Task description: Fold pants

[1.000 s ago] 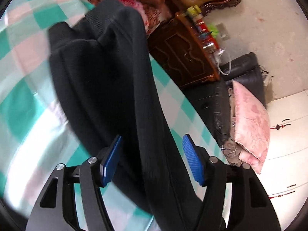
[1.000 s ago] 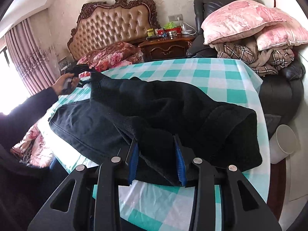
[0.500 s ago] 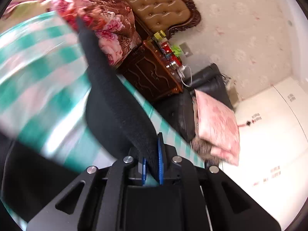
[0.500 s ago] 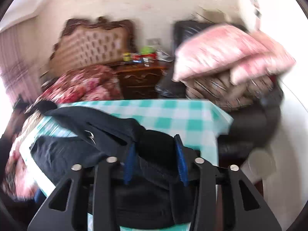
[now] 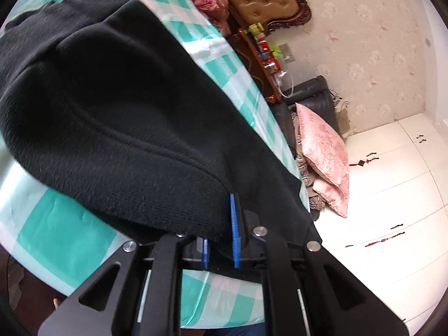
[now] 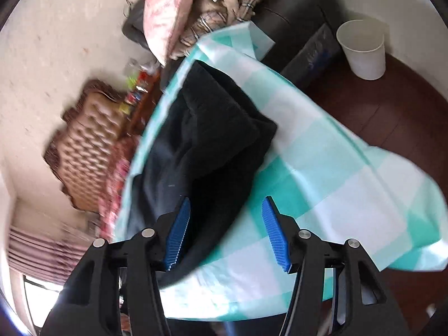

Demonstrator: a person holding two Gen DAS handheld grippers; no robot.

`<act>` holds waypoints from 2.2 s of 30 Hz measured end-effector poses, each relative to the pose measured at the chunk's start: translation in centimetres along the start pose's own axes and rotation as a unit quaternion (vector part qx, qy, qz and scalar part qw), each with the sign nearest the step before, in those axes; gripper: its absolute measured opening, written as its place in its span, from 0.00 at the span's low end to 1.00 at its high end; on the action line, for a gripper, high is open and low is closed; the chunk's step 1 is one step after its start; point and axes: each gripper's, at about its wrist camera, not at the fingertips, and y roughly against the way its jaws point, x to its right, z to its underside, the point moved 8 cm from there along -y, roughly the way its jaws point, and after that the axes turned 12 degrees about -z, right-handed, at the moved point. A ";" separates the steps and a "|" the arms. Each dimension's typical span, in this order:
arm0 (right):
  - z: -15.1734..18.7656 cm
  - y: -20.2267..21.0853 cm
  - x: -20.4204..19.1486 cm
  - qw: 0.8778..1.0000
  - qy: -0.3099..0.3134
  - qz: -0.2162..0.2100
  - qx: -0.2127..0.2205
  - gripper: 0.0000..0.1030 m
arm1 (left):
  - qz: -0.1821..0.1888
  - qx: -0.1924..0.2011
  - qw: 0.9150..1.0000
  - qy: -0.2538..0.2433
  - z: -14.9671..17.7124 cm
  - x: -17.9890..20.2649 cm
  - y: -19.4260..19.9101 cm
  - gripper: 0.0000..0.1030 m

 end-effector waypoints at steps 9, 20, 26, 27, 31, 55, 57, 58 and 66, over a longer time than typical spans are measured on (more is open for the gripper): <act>-0.8 -2.5 -2.1 1.000 0.003 -0.016 -0.004 0.63 | 0.036 0.010 0.998 0.055 -0.9 -2.6 0.7 0.36; -2.6 -4.4 -2.5 1.000 0.021 0.020 -0.008 0.40 | 0.047 0.037 0.988 0.143 -3.8 -7.1 2.6 0.13; -4.8 -5.6 -5.1 0.996 0.041 0.072 -0.027 0.20 | -0.017 0.027 0.993 0.110 -8.1 -4.5 2.7 0.09; -5.7 -6.3 -5.8 0.996 0.035 0.077 -0.031 0.19 | -0.034 0.019 0.994 0.100 -9.6 -3.3 2.2 0.09; -11.9 -9.6 -11.1 0.996 0.057 0.069 -0.006 0.15 | -0.055 0.008 0.997 0.049 -17.4 4.3 -0.3 0.08; -2.7 -3.4 -3.4 0.971 0.123 0.202 -0.016 0.14 | -0.037 0.006 0.997 0.074 -4.5 -7.1 4.0 0.08; -2.1 -1.6 -5.4 0.972 0.150 0.179 0.004 0.14 | -0.036 0.029 0.998 0.052 -4.7 -5.8 5.1 0.08; -1.9 -1.3 -5.6 0.974 0.146 0.174 0.007 0.14 | -0.037 0.030 0.997 0.056 -4.8 -5.8 5.1 0.08; -1.5 -0.9 -5.1 0.980 0.124 0.157 -0.004 0.13 | -0.031 0.037 0.996 0.074 -3.7 -5.9 5.7 0.08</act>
